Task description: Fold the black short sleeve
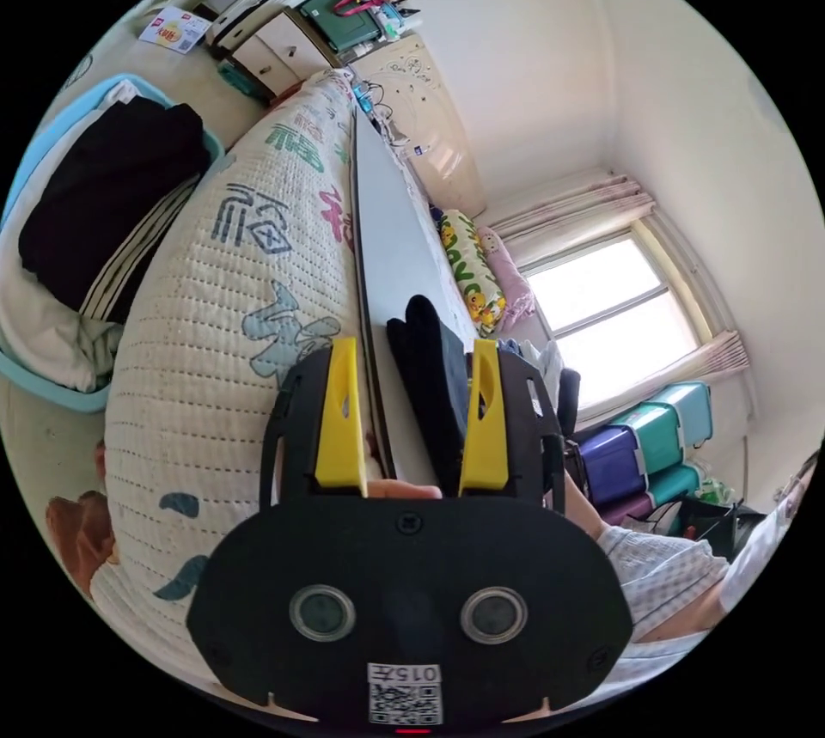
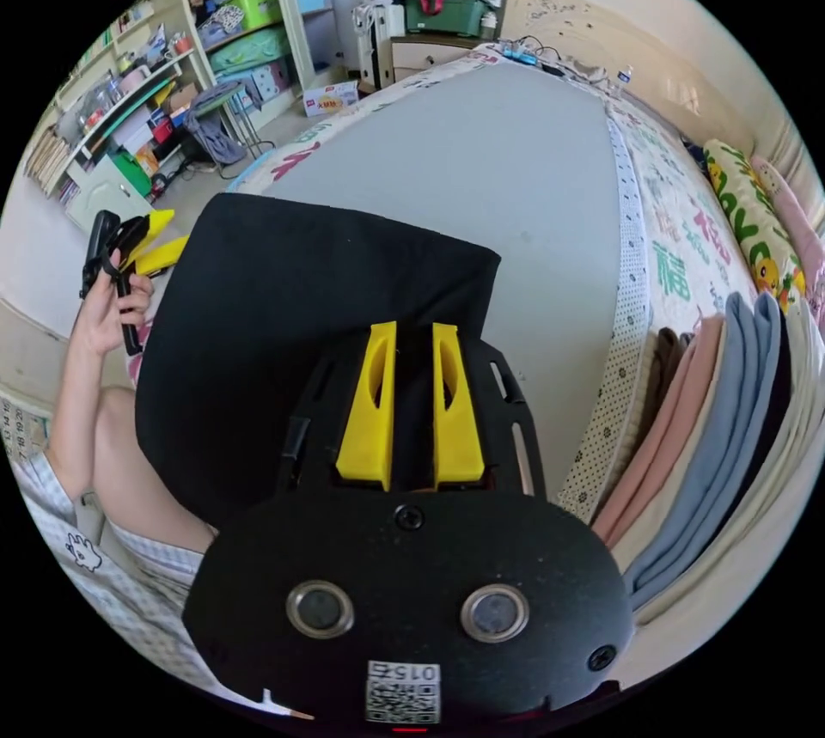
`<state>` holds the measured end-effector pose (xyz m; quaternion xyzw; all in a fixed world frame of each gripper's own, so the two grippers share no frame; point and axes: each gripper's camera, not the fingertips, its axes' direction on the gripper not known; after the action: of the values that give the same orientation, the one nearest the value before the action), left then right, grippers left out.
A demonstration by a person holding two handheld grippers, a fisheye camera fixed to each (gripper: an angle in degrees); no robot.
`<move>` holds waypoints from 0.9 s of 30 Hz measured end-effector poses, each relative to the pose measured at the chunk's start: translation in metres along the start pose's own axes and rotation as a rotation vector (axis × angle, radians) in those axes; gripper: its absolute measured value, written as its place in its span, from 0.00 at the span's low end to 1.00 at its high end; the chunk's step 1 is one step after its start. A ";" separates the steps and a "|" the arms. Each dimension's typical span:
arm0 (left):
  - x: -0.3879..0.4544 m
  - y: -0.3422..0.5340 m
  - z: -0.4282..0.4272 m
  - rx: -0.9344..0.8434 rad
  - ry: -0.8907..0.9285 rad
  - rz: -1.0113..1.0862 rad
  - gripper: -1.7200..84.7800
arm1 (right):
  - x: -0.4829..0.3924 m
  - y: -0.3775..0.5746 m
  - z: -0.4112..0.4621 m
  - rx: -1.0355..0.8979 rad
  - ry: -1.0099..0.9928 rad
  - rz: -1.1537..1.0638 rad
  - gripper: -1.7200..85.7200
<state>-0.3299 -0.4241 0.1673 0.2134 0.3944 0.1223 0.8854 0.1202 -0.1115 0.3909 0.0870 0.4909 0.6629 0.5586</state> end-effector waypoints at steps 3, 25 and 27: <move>-0.007 0.000 -0.006 0.004 0.025 -0.016 0.22 | -0.011 -0.017 0.009 0.002 -0.023 -0.018 0.09; -0.044 -0.009 -0.018 0.057 0.134 -0.116 0.11 | 0.007 -0.116 0.089 0.036 -0.341 0.028 0.09; -0.044 -0.012 -0.017 0.047 0.130 -0.112 0.10 | 0.040 -0.117 0.103 0.121 -0.497 0.119 0.09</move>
<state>-0.3708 -0.4467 0.1799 0.2035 0.4653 0.0770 0.8580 0.2505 -0.0339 0.3375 0.3089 0.3713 0.6223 0.6160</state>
